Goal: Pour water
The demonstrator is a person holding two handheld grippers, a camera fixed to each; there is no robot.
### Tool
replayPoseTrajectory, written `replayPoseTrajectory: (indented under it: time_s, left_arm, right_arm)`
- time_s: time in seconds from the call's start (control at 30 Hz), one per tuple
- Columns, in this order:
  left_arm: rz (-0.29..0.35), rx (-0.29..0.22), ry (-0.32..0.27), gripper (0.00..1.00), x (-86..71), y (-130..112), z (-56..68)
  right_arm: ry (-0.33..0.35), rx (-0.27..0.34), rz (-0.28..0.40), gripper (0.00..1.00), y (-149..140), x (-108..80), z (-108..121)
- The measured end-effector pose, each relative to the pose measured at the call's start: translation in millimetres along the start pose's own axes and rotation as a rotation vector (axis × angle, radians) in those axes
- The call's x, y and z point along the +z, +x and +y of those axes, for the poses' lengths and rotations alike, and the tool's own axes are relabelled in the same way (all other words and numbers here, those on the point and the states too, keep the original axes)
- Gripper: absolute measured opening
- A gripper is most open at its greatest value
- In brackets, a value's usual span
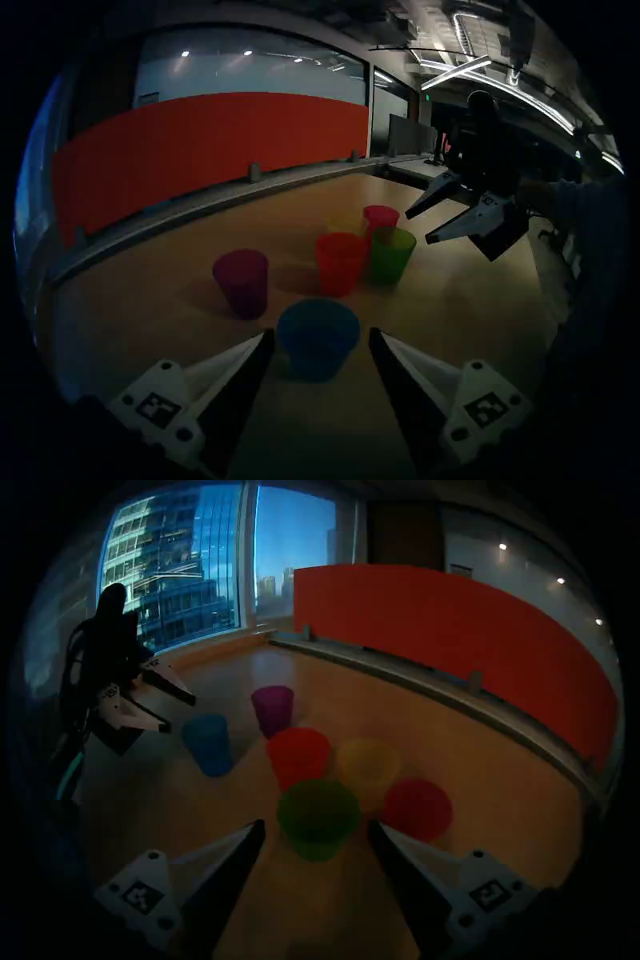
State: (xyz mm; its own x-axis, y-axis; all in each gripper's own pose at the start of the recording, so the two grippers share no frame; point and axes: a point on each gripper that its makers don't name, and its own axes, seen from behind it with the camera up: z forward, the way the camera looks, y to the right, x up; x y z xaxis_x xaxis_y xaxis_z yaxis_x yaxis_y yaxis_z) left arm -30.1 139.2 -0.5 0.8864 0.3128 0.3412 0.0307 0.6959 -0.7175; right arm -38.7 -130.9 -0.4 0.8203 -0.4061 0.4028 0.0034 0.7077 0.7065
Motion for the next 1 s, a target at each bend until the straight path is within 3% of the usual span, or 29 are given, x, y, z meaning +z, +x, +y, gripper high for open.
replayPoseTrajectory:
  time_s: [0.5, 1.0]
  left_arm:
    - [-0.063, 0.0, 0.005, 0.87, 14.6, -24, -6.8]
    - [-0.088, 0.004, -0.018, 0.87, 36.8, -27, -5.6]
  right_arm:
    - [0.0, -0.023, -0.04, 0.99, -17, 21.5, 0]
    - [0.015, -0.017, -0.051, 0.99, -20, 44.5, 0]
